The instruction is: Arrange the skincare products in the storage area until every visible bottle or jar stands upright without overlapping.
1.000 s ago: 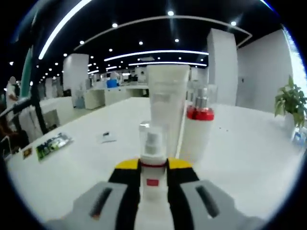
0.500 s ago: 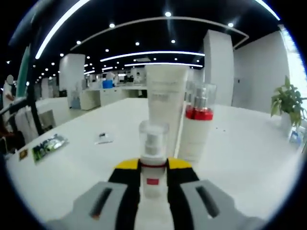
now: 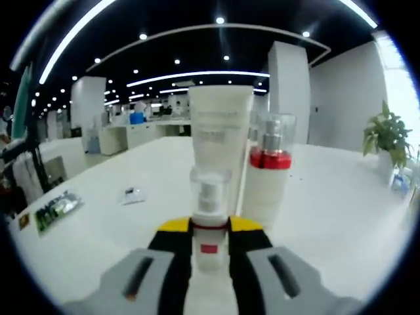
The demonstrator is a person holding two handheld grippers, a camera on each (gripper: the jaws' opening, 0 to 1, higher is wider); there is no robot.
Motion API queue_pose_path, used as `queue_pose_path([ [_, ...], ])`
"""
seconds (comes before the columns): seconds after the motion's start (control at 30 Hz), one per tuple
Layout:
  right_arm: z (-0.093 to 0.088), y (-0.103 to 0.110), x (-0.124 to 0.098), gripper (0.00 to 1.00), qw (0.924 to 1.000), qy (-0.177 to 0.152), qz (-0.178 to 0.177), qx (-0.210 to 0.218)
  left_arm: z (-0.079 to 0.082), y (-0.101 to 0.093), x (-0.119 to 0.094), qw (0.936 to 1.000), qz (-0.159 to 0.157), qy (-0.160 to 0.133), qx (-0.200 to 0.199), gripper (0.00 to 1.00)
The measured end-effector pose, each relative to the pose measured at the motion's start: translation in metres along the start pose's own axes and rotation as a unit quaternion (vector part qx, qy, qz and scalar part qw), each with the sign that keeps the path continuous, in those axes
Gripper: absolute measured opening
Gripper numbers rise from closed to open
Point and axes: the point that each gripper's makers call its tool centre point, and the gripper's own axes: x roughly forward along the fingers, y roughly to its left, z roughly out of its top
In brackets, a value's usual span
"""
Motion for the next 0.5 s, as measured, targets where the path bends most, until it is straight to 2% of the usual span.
queue_pose_path([
  [0.13, 0.001, -0.001, 0.003, 0.19, 0.9999, 0.009, -0.01, 0.007, 0.001, 0.0, 0.001, 1.0, 0.001, 0.001, 0.003, 0.29],
  [0.2, -0.003, -0.003, 0.006, 0.2, 0.9984, 0.024, -0.015, 0.049, 0.002, 0.001, 0.001, 1.0, 0.002, 0.001, 0.004, 0.29],
  [0.23, -0.008, -0.002, 0.004, 0.2, 0.9978, 0.039, -0.011, 0.053, 0.003, 0.001, 0.001, 1.0, 0.002, 0.0, 0.006, 0.29],
  [0.27, -0.012, -0.003, 0.004, 0.22, 0.9976, 0.047, -0.013, 0.049, 0.003, 0.002, 0.001, 1.0, 0.002, -0.001, 0.007, 0.29],
  [0.33, -0.012, -0.004, 0.004, 0.29, 0.9981, 0.043, -0.014, 0.043, 0.004, 0.003, 0.001, 1.0, 0.004, -0.001, 0.006, 0.29],
  [0.5, -0.013, -0.004, 0.001, 0.31, 0.9975, 0.048, -0.009, 0.051, 0.006, 0.005, 0.002, 1.0, 0.007, -0.003, 0.003, 0.29],
])
